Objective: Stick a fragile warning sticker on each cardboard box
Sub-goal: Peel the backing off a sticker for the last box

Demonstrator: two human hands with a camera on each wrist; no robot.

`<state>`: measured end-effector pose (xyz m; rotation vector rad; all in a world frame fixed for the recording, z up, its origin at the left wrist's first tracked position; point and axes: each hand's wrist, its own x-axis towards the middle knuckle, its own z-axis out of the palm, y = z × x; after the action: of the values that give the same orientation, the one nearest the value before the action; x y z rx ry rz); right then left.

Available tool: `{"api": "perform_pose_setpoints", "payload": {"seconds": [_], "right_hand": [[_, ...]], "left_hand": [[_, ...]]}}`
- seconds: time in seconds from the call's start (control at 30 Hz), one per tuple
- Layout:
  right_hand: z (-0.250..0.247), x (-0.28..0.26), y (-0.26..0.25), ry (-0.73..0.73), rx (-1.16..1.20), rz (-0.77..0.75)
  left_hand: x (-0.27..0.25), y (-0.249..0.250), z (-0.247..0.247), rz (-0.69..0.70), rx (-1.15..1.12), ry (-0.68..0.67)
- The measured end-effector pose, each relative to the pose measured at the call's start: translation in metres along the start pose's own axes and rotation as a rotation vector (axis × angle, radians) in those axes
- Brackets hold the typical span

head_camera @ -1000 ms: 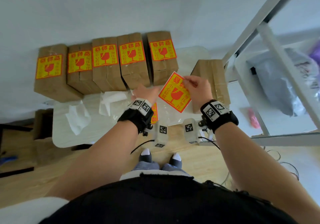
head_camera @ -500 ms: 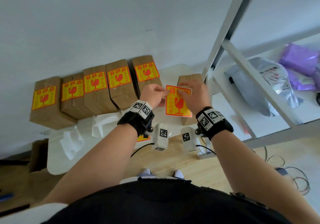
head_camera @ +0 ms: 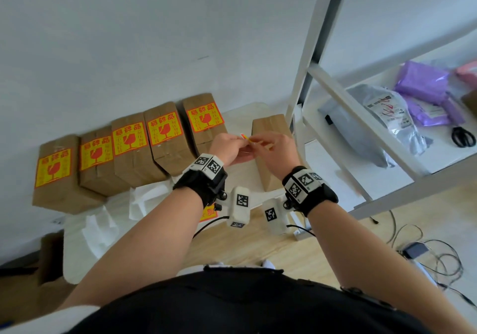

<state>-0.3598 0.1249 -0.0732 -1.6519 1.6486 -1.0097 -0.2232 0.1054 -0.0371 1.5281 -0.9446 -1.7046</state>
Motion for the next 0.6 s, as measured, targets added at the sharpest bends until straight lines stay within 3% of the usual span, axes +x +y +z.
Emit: {"api": "perform_pose_setpoints", "payload": {"seconds": [0.17,0.47,0.6], "right_hand": [[-0.0018,0.0000,-0.0011,-0.029,-0.011,-0.012],[-0.0068,-0.0007,-0.0036,-0.101,-0.037,-0.074],[-0.0065,0.0019,-0.0005,-0.036,-0.013,-0.070]], "left_hand": [[-0.0018,-0.0032,0.0003,0.016,0.098,-0.028],[-0.0022,-0.0010,0.0009,-0.006,0.077,-0.013],[-0.0025,-0.0009,-0.0013,0.021,0.082,-0.014]]}}
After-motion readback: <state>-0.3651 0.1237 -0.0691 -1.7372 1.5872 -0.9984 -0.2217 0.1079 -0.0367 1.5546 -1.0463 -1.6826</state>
